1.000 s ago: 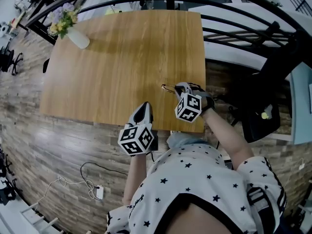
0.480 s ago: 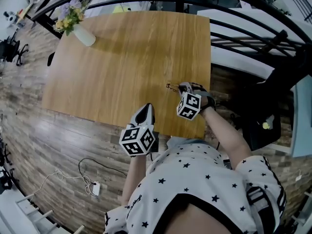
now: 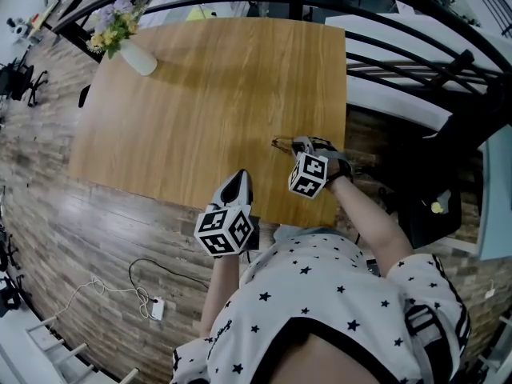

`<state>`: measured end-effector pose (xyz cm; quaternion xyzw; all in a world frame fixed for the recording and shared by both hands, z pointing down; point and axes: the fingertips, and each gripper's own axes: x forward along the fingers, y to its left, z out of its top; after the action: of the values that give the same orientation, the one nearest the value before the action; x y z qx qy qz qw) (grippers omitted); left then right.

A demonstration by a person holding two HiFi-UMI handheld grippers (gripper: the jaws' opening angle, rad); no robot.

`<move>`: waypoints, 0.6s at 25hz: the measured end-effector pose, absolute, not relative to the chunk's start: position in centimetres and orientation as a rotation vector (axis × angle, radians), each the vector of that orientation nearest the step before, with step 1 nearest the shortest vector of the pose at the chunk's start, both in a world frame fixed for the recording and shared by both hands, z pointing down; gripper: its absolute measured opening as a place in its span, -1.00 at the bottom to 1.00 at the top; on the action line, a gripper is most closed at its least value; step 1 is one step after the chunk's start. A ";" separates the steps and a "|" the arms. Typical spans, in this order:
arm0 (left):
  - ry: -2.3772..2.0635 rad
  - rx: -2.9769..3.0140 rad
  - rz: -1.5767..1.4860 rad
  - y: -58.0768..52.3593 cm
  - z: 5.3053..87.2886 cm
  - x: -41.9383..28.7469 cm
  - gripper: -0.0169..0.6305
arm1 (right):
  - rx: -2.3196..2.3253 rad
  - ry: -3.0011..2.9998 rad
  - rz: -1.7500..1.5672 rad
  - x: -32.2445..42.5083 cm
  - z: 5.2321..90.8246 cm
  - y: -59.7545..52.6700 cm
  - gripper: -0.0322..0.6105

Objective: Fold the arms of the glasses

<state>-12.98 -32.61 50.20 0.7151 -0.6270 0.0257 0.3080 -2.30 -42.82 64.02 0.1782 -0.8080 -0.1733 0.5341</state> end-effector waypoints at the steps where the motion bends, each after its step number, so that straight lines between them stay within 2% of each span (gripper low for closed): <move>1: -1.658 1.890 0.069 -32.6 50.3 -13.0 -0.93 | 0.420 -1.925 -0.409 -2.4 64.2 -42.6 -0.84; 15: -1.641 1.893 0.063 -31.7 50.3 -13.1 -0.93 | 0.405 -1.873 -0.420 -2.3 65.4 -41.9 -0.84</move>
<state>-13.11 -31.68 50.28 0.7174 -0.6221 0.0240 0.3125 -2.34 -41.85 65.38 0.1717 -0.7933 -0.1780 0.5563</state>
